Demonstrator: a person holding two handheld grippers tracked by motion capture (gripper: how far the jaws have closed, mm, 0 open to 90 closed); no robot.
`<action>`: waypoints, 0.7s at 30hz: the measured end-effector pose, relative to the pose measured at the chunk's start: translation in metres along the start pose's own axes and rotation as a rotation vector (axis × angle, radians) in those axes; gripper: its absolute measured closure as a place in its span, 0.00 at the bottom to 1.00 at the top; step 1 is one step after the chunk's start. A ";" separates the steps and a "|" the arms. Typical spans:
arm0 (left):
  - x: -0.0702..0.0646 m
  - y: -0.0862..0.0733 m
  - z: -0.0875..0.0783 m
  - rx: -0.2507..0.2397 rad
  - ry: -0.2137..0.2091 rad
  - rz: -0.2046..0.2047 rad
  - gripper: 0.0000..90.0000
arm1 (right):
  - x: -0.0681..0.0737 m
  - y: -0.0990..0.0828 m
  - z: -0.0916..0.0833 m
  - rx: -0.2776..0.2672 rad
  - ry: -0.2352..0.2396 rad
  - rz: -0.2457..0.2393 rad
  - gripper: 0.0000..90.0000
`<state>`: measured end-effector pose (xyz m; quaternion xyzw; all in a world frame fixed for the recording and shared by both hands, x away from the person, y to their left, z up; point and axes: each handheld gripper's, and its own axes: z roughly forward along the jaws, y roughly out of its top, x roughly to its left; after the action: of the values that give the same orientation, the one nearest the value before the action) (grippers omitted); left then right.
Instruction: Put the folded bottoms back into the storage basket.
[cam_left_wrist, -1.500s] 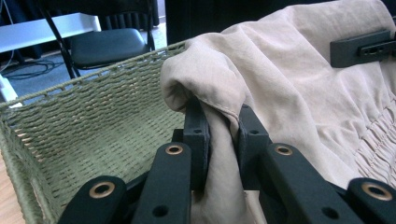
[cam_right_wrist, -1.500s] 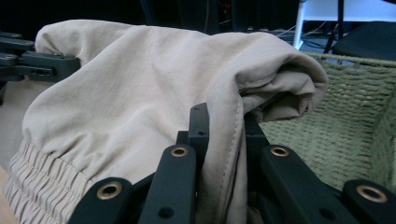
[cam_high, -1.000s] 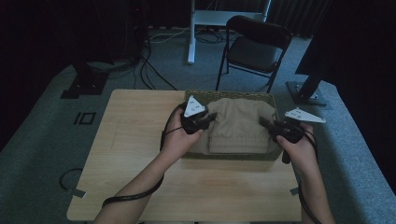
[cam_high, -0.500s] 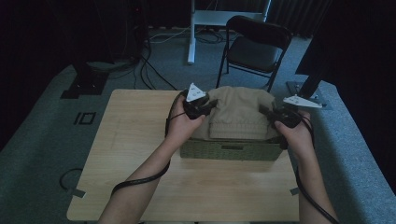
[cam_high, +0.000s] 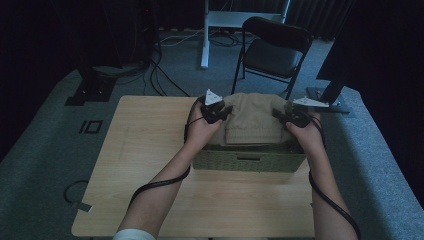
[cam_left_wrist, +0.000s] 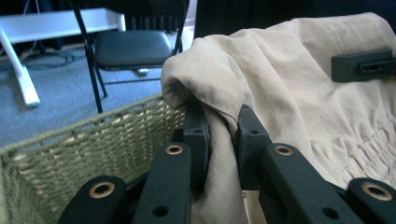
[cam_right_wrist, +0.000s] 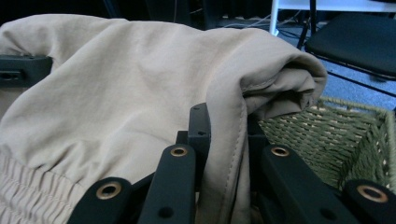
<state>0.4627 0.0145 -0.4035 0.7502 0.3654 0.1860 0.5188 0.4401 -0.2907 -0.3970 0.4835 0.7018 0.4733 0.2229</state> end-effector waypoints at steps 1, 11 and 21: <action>0.001 -0.001 0.003 -0.002 0.005 -0.001 0.88 | -0.002 -0.003 0.004 0.001 0.001 0.001 0.89; 0.007 -0.018 0.028 0.078 0.041 -0.004 0.88 | -0.016 -0.023 0.038 0.049 -0.027 -0.018 0.89; 0.018 -0.045 0.055 0.200 0.052 -0.030 0.88 | -0.022 -0.042 0.067 0.152 -0.059 0.004 0.89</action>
<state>0.4950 0.0010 -0.4677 0.7875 0.4065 0.1604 0.4345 0.4811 -0.2838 -0.4677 0.5140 0.7279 0.4047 0.2053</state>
